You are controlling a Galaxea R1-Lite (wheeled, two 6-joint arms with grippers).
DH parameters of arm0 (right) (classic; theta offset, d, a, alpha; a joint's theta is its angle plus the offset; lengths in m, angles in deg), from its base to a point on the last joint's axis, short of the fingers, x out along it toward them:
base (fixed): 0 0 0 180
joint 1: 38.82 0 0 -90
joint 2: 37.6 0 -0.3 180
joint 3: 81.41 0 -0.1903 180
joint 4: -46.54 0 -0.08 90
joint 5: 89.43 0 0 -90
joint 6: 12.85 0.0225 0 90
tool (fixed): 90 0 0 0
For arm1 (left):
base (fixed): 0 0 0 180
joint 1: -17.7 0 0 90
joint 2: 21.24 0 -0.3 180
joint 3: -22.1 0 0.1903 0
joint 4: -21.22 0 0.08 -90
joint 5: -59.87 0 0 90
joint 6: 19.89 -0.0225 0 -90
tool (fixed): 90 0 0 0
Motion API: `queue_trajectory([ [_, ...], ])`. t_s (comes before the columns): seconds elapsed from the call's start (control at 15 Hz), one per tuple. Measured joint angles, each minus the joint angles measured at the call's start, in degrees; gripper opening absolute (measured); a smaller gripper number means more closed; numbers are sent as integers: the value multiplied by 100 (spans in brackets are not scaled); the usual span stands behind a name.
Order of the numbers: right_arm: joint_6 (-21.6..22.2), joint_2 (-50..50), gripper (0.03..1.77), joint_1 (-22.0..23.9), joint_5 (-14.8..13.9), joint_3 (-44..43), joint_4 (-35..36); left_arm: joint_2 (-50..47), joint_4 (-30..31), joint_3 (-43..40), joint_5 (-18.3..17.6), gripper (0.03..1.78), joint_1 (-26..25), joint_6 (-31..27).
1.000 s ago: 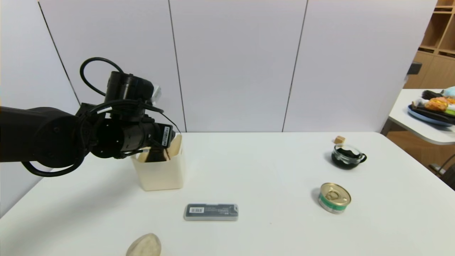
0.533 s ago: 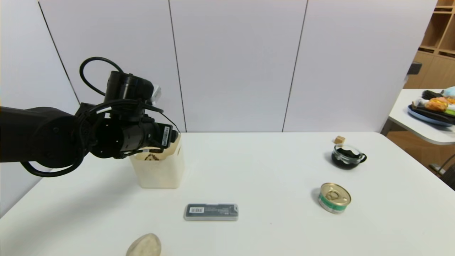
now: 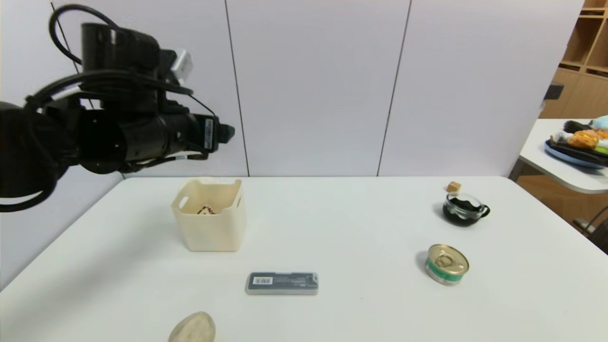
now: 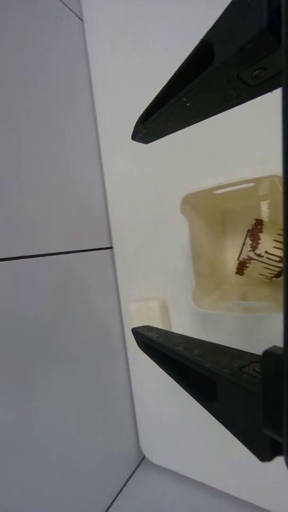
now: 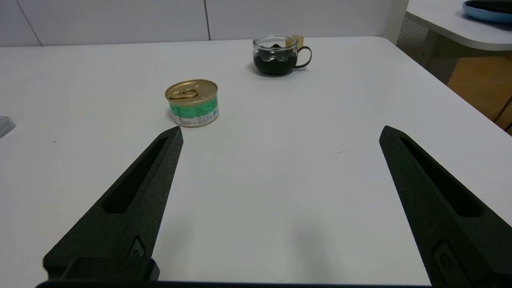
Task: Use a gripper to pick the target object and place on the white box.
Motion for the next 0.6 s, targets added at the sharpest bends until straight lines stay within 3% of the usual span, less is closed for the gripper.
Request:
queue_trajectory([
  [0.13,-2,0,170,0,0,0,-1,-368,276,22,-130,165,-68,-188],
  [0.27,-2,0,170,0,0,0,0,-835,160,-195,-535,166,-197,-407],
  [0.47,-2,0,170,0,-5,0,0,-1783,-449,-940,-1208,167,-361,-650],
  [0.6,-2,0,170,0,-2,0,0,-2530,-256,-1637,-1381,167,-525,-1019],
])
